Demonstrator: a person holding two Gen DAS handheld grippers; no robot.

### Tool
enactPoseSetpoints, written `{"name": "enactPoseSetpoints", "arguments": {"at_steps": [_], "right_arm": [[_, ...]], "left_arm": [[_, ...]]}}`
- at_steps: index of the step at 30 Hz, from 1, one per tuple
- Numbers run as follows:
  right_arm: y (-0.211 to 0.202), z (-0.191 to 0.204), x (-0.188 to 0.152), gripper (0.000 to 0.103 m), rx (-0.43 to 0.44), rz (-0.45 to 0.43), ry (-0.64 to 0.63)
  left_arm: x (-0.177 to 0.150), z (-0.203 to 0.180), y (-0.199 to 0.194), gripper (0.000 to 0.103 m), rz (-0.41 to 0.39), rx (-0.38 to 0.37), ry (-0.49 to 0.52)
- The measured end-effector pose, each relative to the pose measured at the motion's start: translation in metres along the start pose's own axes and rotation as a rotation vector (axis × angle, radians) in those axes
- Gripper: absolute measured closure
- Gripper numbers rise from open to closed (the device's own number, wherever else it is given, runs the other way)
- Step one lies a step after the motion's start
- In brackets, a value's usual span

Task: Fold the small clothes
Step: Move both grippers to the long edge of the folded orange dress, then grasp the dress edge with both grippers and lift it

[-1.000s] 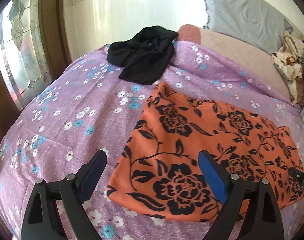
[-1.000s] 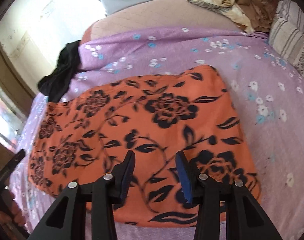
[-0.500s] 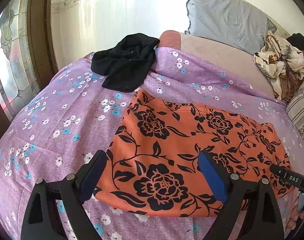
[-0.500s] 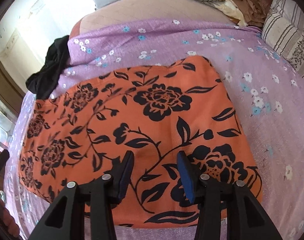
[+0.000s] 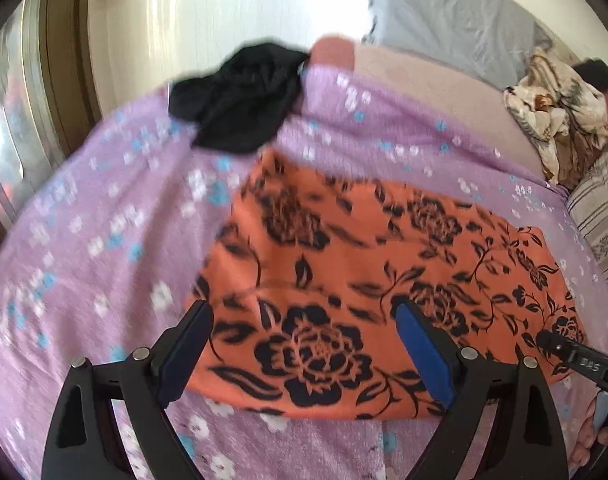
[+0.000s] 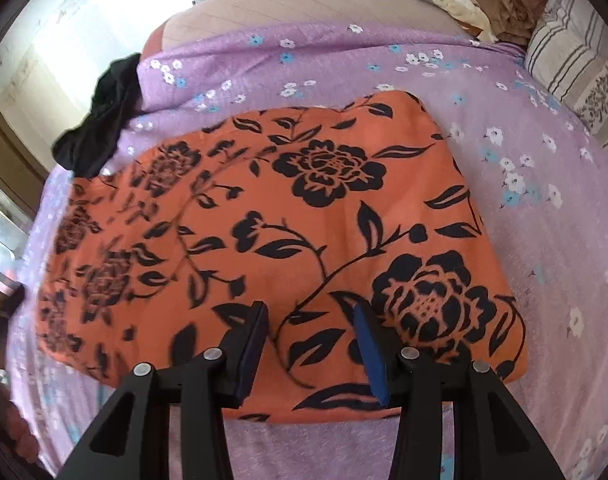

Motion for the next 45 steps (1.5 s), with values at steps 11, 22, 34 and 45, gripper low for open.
{"name": "enactPoseSetpoints", "arguments": {"at_steps": [11, 22, 34, 45], "right_arm": [[-0.054, -0.036, -0.023, 0.044, 0.26, 0.005, 0.25], [-0.042, -0.067, -0.008, 0.044, 0.122, -0.058, 0.288], [-0.055, -0.087, -0.016, 0.043, 0.267, -0.019, 0.406], [-0.017, -0.102, -0.06, 0.037, 0.397, 0.174, 0.691]], "left_arm": [[-0.043, 0.049, 0.012, 0.01, 0.223, -0.159, -0.299], [-0.043, 0.044, 0.048, 0.006, 0.284, 0.049, -0.146], [-0.055, 0.059, 0.008, 0.006, 0.219, -0.078, -0.242], [-0.08, 0.066, 0.026, 0.006, 0.186, -0.512, -0.63]]}}
Point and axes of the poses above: each gripper's, at about its wrist camera, not at the fingertips, and y roughly the way its jaws point, z to its left, x to its top, the point moved 1 cm from there along y, roughly the way its jaws point, and after that the axes turned 10 degrees about y, right-handed, at the moved point
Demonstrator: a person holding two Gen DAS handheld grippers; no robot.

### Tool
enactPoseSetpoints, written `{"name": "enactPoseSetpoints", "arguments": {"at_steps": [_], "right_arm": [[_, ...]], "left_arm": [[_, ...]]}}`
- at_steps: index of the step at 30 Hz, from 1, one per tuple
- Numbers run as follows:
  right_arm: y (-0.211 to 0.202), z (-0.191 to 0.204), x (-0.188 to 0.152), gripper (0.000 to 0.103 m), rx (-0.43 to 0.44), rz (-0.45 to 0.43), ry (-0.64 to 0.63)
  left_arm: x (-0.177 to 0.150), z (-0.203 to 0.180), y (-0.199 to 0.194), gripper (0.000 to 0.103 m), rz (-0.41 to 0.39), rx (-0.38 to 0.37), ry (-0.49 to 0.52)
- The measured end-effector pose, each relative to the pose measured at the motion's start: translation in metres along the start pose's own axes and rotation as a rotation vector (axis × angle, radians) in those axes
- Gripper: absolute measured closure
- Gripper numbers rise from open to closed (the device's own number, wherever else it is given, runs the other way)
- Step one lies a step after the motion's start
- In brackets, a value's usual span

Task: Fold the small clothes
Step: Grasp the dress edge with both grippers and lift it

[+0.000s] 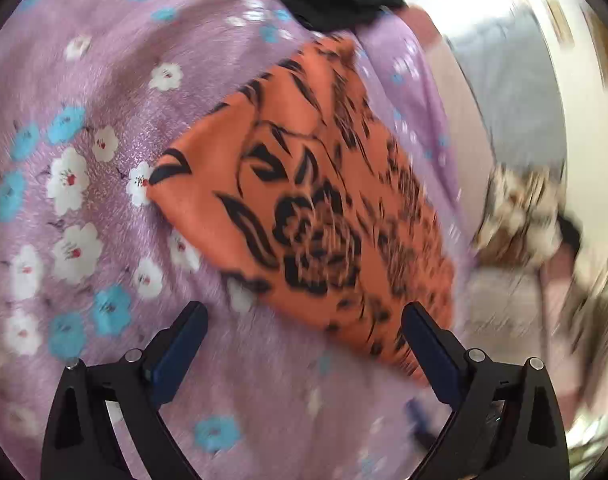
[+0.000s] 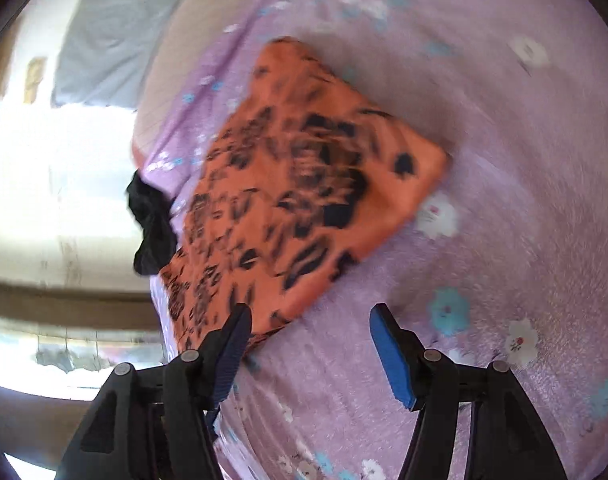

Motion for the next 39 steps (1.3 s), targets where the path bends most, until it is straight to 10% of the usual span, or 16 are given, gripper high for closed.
{"name": "enactPoseSetpoints", "arguments": {"at_steps": [11, 13, 15, 21, 25, 39], "right_arm": [[0.015, -0.007, 0.035, 0.037, 0.156, -0.163, 0.145], [0.017, -0.003, 0.039, 0.037, 0.186, -0.192, 0.144], [0.02, 0.0, 0.041, 0.035, 0.227, -0.22, 0.149], [0.034, 0.012, 0.047, 0.04, 0.181, -0.237, 0.097], [0.043, 0.015, 0.052, 0.076, 0.106, -0.255, 0.061], [0.0, 0.048, 0.013, 0.084, 0.057, -0.378, -0.219]], "left_arm": [[0.023, -0.004, 0.011, 0.012, -0.175, -0.073, -0.033], [0.028, -0.005, 0.02, 0.054, -0.174, -0.048, -0.029], [0.027, 0.007, 0.025, 0.073, -0.141, -0.032, -0.054], [0.028, 0.011, 0.025, 0.07, -0.163, -0.029, -0.068], [0.032, 0.006, 0.029, 0.068, -0.177, -0.029, -0.048], [0.005, -0.029, -0.024, 0.086, -0.23, -0.007, 0.057]]}}
Point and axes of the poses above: each gripper's, at about its wrist camera, not at the fingertips, and y roughly the way its jaws point, z to its left, x to its top, the point moved 1 cm from there along y, roughly the way its jaws point, and after that the axes turned 10 degrees about y, right-handed, at the moved point
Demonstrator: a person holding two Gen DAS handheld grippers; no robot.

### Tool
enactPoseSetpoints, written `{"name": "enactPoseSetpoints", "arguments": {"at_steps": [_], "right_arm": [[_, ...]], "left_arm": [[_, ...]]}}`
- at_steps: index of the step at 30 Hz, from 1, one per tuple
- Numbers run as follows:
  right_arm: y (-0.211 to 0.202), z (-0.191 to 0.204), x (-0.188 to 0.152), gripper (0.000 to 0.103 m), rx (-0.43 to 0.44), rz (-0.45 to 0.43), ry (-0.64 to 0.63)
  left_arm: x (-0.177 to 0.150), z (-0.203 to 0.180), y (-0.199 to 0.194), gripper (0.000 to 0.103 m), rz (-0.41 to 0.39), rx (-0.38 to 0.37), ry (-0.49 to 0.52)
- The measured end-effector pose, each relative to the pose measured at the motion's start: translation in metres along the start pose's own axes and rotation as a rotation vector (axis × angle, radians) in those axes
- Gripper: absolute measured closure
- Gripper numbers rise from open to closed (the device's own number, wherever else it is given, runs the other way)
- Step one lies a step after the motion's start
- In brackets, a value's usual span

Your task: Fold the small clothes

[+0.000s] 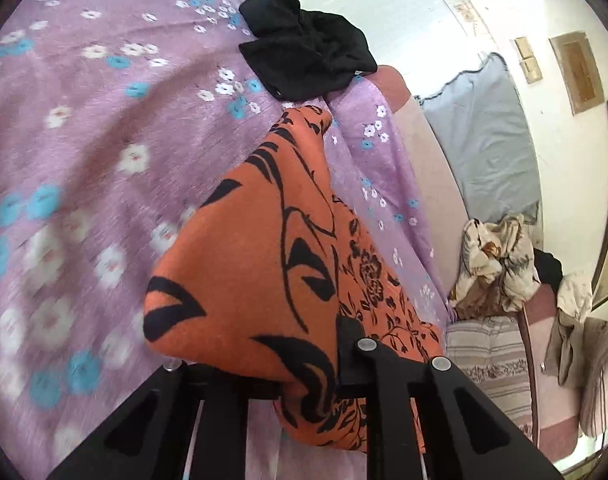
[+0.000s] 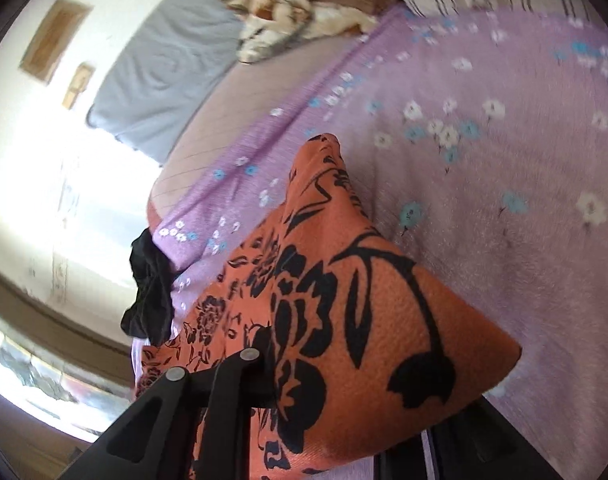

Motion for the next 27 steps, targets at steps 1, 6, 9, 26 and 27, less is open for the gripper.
{"name": "enactPoseSetpoints", "arguments": {"at_steps": [1, 6, 9, 26, 27], "right_arm": [[-0.011, -0.001, -0.004, 0.084, 0.008, 0.008, -0.002], [-0.041, -0.016, -0.018, 0.084, -0.02, 0.037, -0.003], [-0.022, -0.038, -0.02, 0.084, -0.112, 0.11, 0.03], [-0.03, -0.042, -0.013, 0.075, -0.043, 0.124, 0.157], [-0.035, -0.028, -0.014, 0.076, -0.042, 0.101, 0.1]], "left_arm": [[-0.006, 0.001, -0.008, 0.086, 0.004, 0.006, 0.002], [-0.04, 0.013, -0.024, 0.083, 0.081, 0.136, 0.002], [-0.046, 0.024, -0.015, 0.074, 0.142, 0.205, -0.025], [-0.007, 0.001, -0.033, 0.059, 0.124, 0.457, 0.333], [-0.01, 0.016, -0.017, 0.06, 0.21, 0.445, 0.278]]}}
Point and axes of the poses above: each gripper's, at about its wrist camera, not at the fingertips, and y roughly the way its jaws point, z to its left, x to its top, the point moved 1 cm from there along y, roughly the way its jaws point, and after that the axes turned 10 degrees about y, right-handed, at the moved point
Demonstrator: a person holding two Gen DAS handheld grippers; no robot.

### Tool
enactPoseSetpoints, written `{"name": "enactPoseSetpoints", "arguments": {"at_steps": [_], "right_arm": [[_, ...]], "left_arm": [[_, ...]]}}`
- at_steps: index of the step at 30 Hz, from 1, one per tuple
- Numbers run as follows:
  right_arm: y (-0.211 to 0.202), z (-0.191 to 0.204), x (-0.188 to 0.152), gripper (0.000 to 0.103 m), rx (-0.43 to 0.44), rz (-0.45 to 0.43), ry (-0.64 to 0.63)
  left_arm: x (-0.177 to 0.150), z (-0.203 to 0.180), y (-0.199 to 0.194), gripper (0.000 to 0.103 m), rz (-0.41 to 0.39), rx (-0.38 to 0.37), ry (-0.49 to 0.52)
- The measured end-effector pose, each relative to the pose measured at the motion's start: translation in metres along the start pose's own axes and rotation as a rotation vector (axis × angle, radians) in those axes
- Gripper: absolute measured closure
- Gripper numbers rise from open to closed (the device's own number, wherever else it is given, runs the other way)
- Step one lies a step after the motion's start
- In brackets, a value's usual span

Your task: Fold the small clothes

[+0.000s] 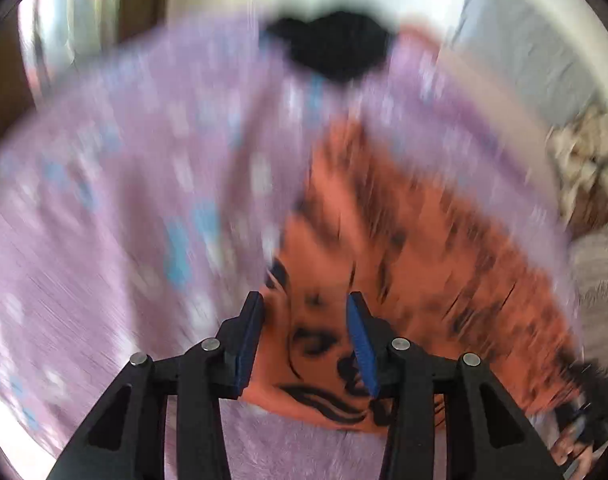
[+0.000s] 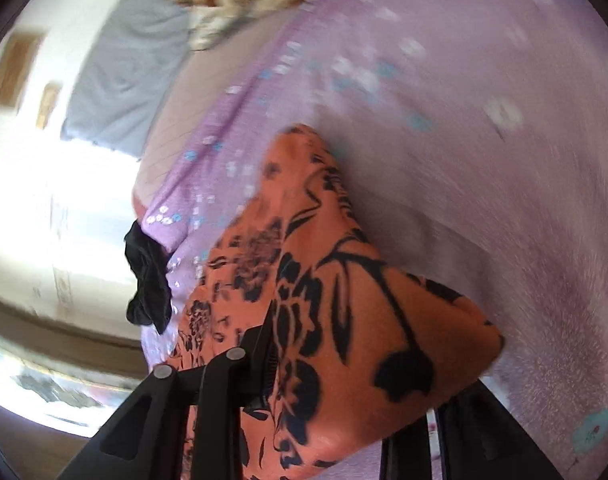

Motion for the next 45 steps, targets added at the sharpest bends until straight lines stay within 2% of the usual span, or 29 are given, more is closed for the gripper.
{"name": "enactPoseSetpoints", "arguments": {"at_steps": [3, 5, 8, 11, 17, 22, 26, 30, 34, 37, 39, 40, 42, 45], "right_arm": [[-0.016, 0.038, -0.011, 0.077, 0.018, -0.034, -0.125], [-0.026, 0.069, -0.023, 0.077, 0.062, -0.029, -0.195], [-0.03, 0.114, -0.049, 0.077, 0.115, 0.013, -0.278], [-0.018, 0.155, -0.085, 0.077, 0.146, 0.069, -0.345], [0.034, 0.193, -0.159, 0.077, 0.178, 0.219, -0.394], [0.094, 0.188, -0.217, 0.077, 0.144, 0.399, -0.368], [0.118, 0.166, -0.235, 0.074, 0.145, 0.466, -0.307], [0.109, 0.164, -0.237, 0.072, 0.193, 0.471, -0.343], [0.102, 0.155, -0.243, 0.07, 0.249, 0.528, -0.368], [0.105, 0.154, -0.245, 0.063, 0.259, 0.564, -0.401], [0.102, 0.153, -0.242, 0.047, 0.286, 0.591, -0.406], [0.098, 0.154, -0.24, 0.035, 0.312, 0.631, -0.4], [0.084, 0.155, -0.238, 0.034, 0.329, 0.657, -0.415], [0.052, 0.157, -0.228, 0.036, 0.394, 0.631, -0.498]], "left_arm": [[0.006, 0.005, -0.011, 0.06, -0.063, 0.008, -0.016], [0.011, 0.013, -0.026, 0.06, -0.124, -0.035, -0.032], [0.015, 0.035, -0.043, 0.06, -0.19, 0.025, -0.069], [0.016, 0.055, -0.048, 0.06, -0.201, 0.076, -0.115], [0.012, 0.106, -0.045, 0.06, -0.18, 0.116, -0.236], [0.008, 0.134, -0.044, 0.06, -0.175, 0.13, -0.313], [0.008, 0.138, -0.041, 0.06, -0.17, 0.116, -0.33], [0.013, 0.131, -0.042, 0.06, -0.184, 0.11, -0.31], [0.016, 0.125, -0.044, 0.06, -0.204, 0.113, -0.297], [0.018, 0.123, -0.045, 0.06, -0.22, 0.105, -0.287], [0.019, 0.121, -0.049, 0.06, -0.243, 0.093, -0.28], [0.019, 0.12, -0.051, 0.06, -0.259, 0.084, -0.273], [0.021, 0.112, -0.057, 0.06, -0.294, 0.058, -0.244], [0.025, 0.091, -0.066, 0.059, -0.351, -0.004, -0.172]]}}
Point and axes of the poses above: each gripper's, at about its wrist camera, not at the fingertips, and y roughly the way its jaws point, z to its left, x to its top, the point moved 1 cm from there along y, roughly the way its jaws point, and after that the axes turned 10 degrees about y, right-handed, at the moved point
